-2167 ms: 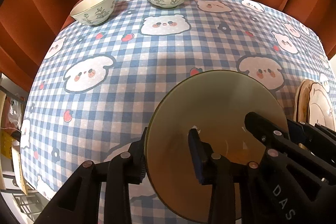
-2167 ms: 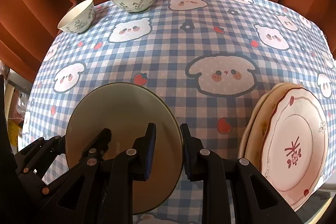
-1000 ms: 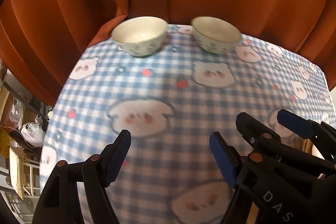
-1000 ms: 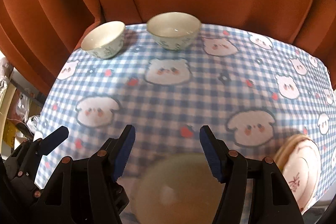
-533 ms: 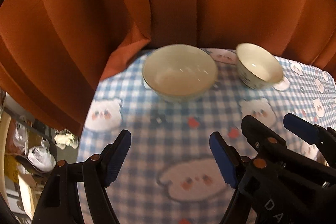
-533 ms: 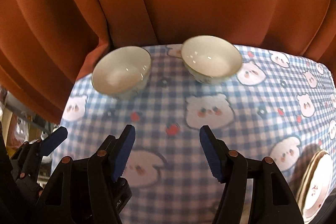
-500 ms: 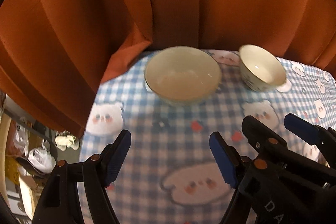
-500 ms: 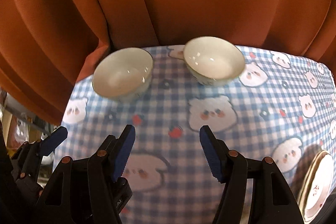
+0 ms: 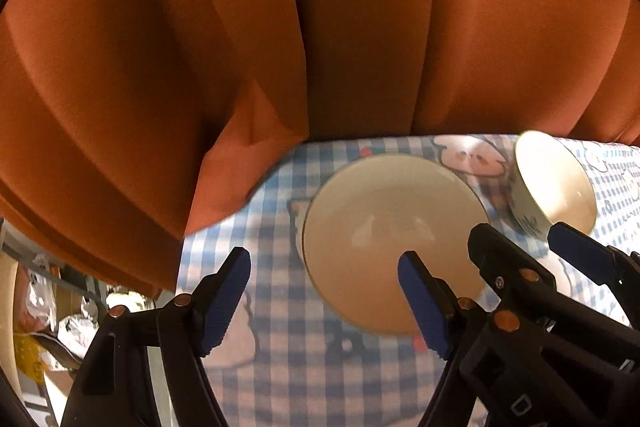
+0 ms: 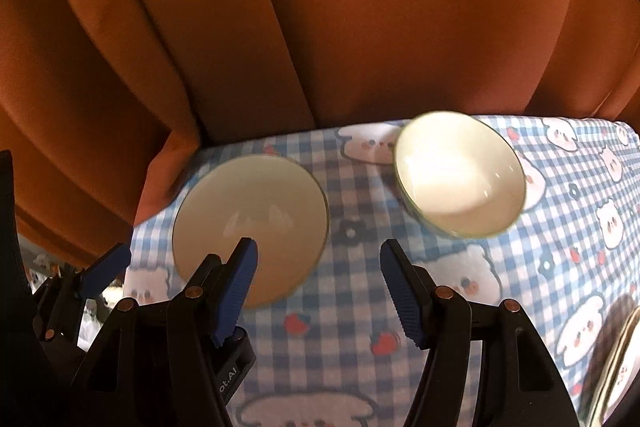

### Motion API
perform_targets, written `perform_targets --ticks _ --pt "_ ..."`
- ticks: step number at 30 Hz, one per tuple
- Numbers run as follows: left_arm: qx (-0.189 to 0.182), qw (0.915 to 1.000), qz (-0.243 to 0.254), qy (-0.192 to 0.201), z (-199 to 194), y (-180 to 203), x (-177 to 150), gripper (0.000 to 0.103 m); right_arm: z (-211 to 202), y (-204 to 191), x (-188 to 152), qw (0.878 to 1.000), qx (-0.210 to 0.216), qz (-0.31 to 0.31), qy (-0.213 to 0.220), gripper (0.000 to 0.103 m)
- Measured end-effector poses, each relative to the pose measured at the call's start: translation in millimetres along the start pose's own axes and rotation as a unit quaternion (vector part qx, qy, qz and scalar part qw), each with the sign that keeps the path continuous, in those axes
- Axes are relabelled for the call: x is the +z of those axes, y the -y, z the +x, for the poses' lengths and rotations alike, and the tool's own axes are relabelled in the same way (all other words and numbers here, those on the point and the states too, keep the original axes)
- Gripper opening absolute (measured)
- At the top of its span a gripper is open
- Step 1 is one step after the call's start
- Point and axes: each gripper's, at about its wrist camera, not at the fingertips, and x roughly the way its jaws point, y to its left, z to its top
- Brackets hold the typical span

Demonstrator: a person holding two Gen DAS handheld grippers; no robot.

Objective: Organize plates and bowls

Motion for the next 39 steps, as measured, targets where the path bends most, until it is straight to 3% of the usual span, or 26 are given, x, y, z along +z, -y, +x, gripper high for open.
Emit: perform_targets --ticks 6,22,25,30,35,37,39 --pt "-0.005 1.0000 0.001 -0.008 25.9 -0.6 10.5 0.072 26.0 -1.8 10.5 1.000 -0.007 0.008 -0.001 0.067" --pt "-0.020 0.9995 -0.001 -0.023 69.5 -2.3 9.9 0.070 70.7 0.0 12.7 0.999 -0.025 0.018 -0.012 0.064" --pt "-0.028 0.9993 0.004 -0.023 70.9 1.4 8.9 0.062 72.2 2.8 11.6 0.999 -0.034 0.025 -0.010 0.063" --pt "-0.024 0.9993 0.000 -0.028 76.3 3.9 8.8 0.047 78.2 7.2 12.3 0.999 -0.033 0.030 -0.016 0.050" --pt "-0.049 0.9983 -0.008 -0.031 76.8 0.0 8.1 0.035 81.7 7.7 12.7 0.999 -0.009 0.030 -0.022 0.033" --pt "-0.056 0.9978 -0.012 -0.033 76.3 -1.8 7.4 0.032 82.5 6.9 12.9 0.999 0.006 0.032 -0.027 0.023" --pt "-0.057 0.9977 -0.015 -0.034 77.7 -1.1 7.3 0.032 81.9 2.4 11.9 0.999 0.003 0.026 -0.028 0.023"
